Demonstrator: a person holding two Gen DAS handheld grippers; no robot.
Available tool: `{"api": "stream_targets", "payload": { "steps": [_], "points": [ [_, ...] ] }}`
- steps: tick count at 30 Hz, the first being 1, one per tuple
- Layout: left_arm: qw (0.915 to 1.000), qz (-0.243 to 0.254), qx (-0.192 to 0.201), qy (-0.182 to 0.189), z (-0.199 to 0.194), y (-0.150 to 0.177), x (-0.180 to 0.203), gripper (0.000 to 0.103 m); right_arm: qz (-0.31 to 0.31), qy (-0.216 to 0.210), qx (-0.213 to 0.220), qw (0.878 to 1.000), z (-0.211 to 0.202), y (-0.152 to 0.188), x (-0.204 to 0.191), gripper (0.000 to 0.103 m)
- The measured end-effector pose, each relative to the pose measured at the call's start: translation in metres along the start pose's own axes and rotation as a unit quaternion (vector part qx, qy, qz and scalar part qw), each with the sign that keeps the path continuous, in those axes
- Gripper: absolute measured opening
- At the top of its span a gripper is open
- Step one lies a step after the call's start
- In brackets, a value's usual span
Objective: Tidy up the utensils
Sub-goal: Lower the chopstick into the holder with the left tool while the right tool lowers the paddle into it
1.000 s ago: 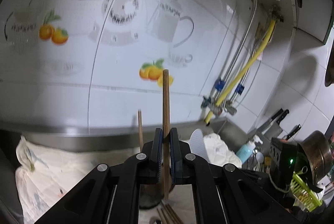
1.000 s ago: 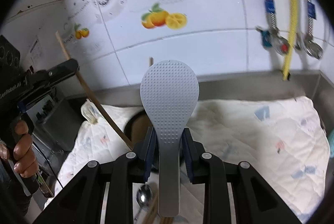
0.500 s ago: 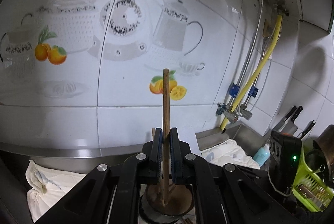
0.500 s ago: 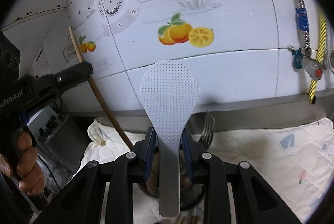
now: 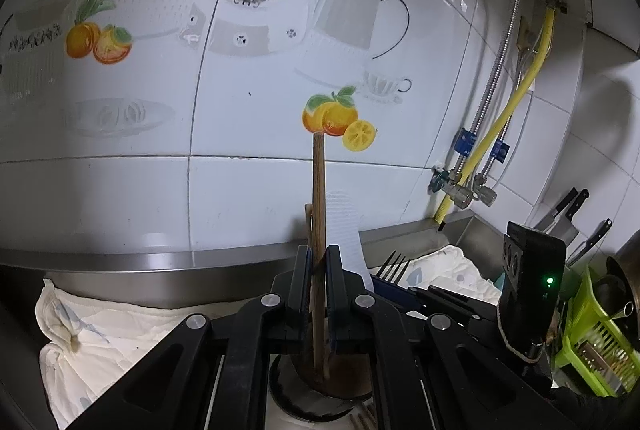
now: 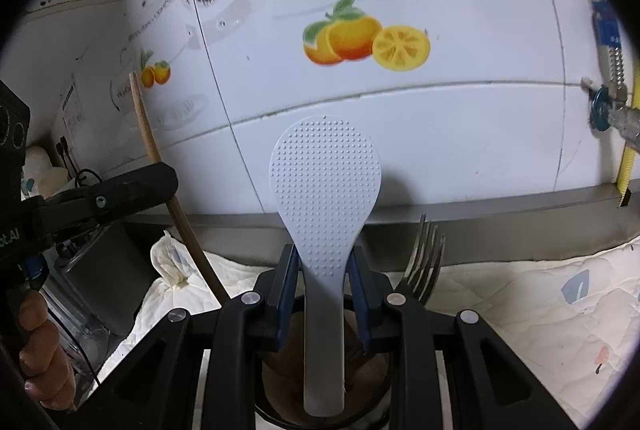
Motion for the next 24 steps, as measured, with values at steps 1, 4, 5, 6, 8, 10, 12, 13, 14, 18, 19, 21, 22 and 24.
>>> {"api": "stream_targets", "payload": {
  "steps": [1,4,5,6,8,10,12,13,14,18,19,21,22,24],
  "points": [
    [1.0,0.0,-0.001,-0.001,0.0,0.001,0.0,0.007,-0.002,-0.001,-0.001,1.0,0.002,0.001,0.0,0.029],
    [1.0,-0.003,-0.005,-0.002,0.003,0.004,-0.003,0.007,-0.011,0.003,-0.006,1.0,0.007,0.005,0.001,0.029],
    [1.0,-0.004,-0.006,-0.002,0.003,0.005,-0.003,0.007,-0.011,0.002,-0.009,1.0,0.01,0.006,0.001,0.029],
    [1.0,-0.005,-0.008,-0.002,0.005,0.007,-0.004,0.007,-0.011,0.003,-0.011,1.0,0.013,0.008,0.001,0.029],
    [0.9999,-0.007,-0.012,-0.004,0.007,0.01,-0.006,0.007,-0.01,0.002,-0.013,1.0,0.015,0.011,0.002,0.029],
    [0.9998,-0.01,-0.016,-0.005,0.008,0.013,-0.007,0.007,-0.01,0.002,-0.018,1.0,0.016,0.016,0.003,0.029],
    [0.9997,-0.013,-0.019,-0.005,0.01,0.015,-0.009,0.007,-0.01,0.003,-0.022,1.0,0.016,0.02,0.003,0.029],
    [0.9997,-0.014,-0.02,-0.004,0.011,0.016,-0.009,0.007,-0.012,0.005,-0.024,1.0,0.016,0.021,0.004,0.029],
    [0.9997,-0.014,-0.02,-0.004,0.011,0.017,-0.009,0.007,-0.014,0.005,-0.025,1.0,0.015,0.023,0.003,0.029],
    [0.9994,-0.02,-0.028,-0.003,0.015,0.02,-0.009,0.007,-0.026,0.01,-0.037,0.999,0.012,0.031,0.0,0.029],
    [0.9993,-0.02,-0.031,-0.005,0.017,0.021,-0.01,0.007,-0.026,0.011,-0.04,0.999,0.011,0.033,0.0,0.029],
    [0.9991,-0.02,-0.037,-0.008,0.021,0.023,-0.01,0.007,-0.025,0.017,-0.044,0.999,0.011,0.035,0.001,0.029],
    [0.9988,-0.022,-0.043,-0.01,0.025,0.024,-0.012,0.007,-0.024,0.017,-0.047,0.998,0.012,0.037,0.001,0.029],
    [0.9982,-0.026,-0.052,-0.014,0.03,0.026,-0.014,0.007,-0.02,0.021,-0.055,0.998,0.012,0.039,0.003,0.029]
  ]
}}
Point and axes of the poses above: each gripper's, at about its wrist camera, not at the fingertips, and z roughly the way its jaws point, x to its right, y to its underside, the point moved 8 cm from there along z, roughly the way its jaws point, and after that the axes turned 3 degrees about -x, right-handed, at the moved point
